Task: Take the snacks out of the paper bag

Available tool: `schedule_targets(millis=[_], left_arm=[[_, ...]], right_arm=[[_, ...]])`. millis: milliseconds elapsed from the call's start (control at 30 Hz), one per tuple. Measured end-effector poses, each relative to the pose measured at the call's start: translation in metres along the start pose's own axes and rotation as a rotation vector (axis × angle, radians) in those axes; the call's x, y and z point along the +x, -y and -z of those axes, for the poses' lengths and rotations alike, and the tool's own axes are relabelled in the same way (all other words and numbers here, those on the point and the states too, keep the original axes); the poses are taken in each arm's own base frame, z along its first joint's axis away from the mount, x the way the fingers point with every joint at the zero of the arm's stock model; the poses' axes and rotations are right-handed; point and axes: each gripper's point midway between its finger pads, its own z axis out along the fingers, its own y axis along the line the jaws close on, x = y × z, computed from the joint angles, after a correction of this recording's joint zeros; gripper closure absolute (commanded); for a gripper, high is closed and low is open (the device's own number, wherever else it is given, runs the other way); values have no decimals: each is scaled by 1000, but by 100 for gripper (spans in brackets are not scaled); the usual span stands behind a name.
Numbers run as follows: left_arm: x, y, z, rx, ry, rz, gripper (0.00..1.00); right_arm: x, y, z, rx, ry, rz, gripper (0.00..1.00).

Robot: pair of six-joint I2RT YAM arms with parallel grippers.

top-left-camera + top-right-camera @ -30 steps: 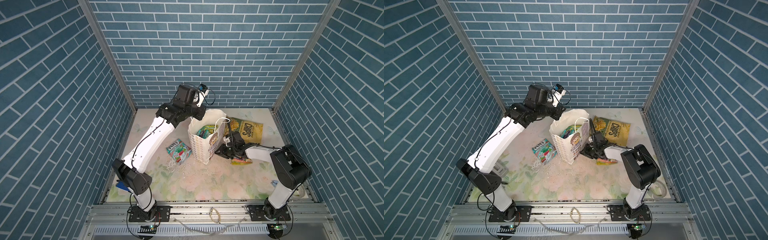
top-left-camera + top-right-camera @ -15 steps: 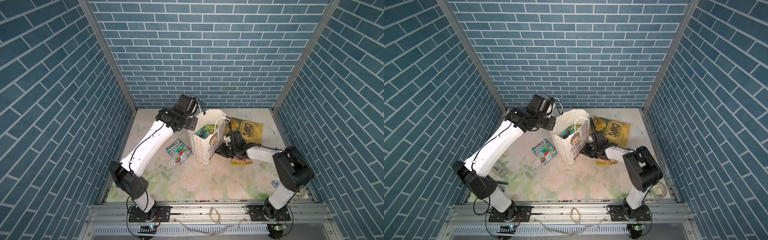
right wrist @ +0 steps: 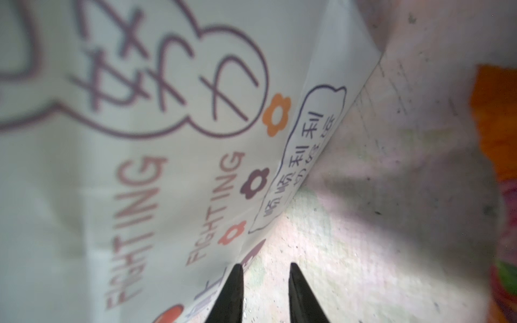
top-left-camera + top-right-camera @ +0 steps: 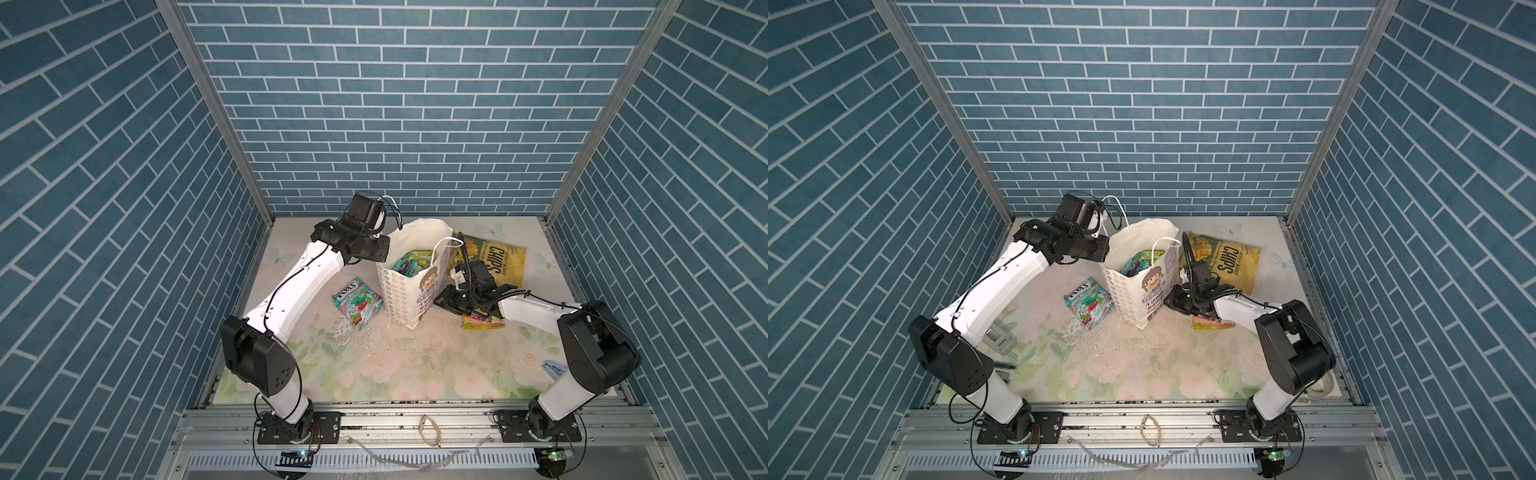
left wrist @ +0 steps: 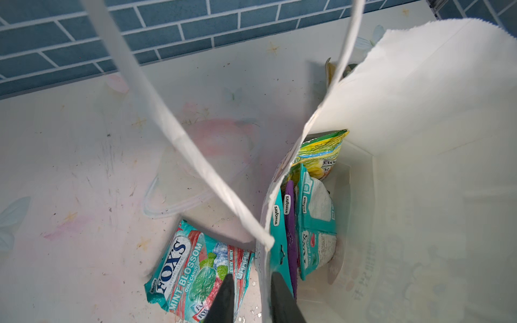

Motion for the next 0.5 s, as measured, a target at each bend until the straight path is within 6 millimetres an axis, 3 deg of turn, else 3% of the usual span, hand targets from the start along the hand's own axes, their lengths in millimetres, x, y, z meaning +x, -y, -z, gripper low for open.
schedule_targets(millis=[133, 333, 500], left_arm=[[-3, 5, -1, 39, 6, -11, 100], [-8, 2, -8, 43, 1, -40, 100], [-17, 0, -17, 34, 4, -67, 100]], right_arm=[[-12, 10, 18, 26, 39, -2, 71], [-48, 32, 54, 76, 159, -8, 72], [-74, 35, 62, 116, 205, 30, 73]])
